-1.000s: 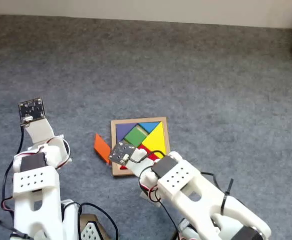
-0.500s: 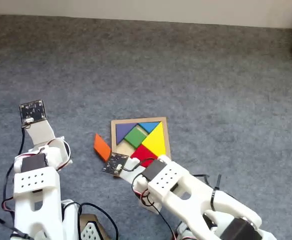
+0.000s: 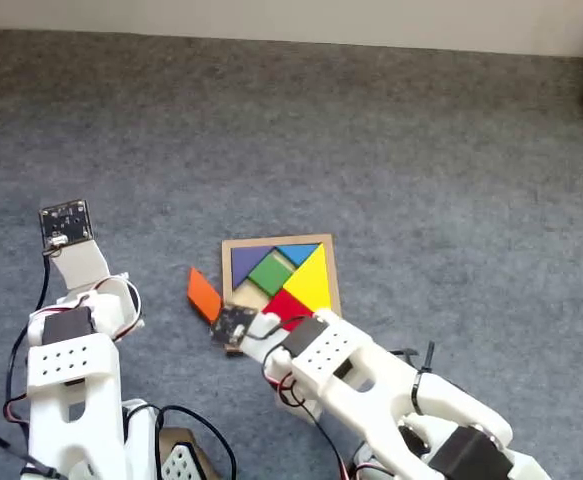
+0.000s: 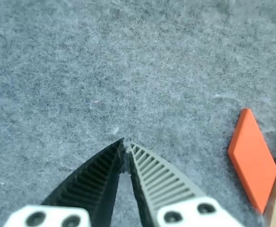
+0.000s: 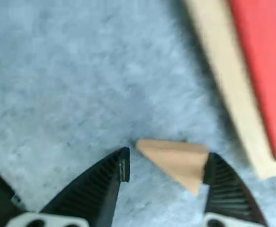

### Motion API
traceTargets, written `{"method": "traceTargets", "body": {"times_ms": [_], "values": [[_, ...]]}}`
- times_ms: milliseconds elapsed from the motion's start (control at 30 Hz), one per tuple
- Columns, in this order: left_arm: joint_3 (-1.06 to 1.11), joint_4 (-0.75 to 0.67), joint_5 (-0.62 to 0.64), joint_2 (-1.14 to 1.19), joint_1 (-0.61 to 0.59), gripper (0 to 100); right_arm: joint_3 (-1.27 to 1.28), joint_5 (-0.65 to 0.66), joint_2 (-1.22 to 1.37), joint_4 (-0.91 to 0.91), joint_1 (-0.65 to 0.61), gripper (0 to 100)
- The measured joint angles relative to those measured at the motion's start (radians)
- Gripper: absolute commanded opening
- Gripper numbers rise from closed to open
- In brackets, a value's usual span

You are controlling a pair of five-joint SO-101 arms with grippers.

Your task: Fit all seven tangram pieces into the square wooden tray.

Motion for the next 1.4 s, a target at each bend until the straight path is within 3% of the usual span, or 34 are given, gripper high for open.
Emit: {"method": "traceTargets", "body": {"times_ms": [233, 833, 1167, 1400], "values": [[0.0, 0.0, 0.0, 0.0, 0.0, 2, -0.002, -0.222, 0.0, -0.049, 0.008, 15.6], [0.0, 0.0, 0.0, 0.0, 0.0, 2, -0.075, -0.534, 0.003, -0.063, 0.02, 15.9], [0.0, 0.0, 0.0, 0.0, 0.0, 2, -0.092, -0.565, 0.015, -0.064, 0.002, 16.9], [0.0, 0.0, 0.0, 0.0, 0.0, 2, -0.118, -0.565, 0.015, 0.068, 0.0, 32.7]]}}
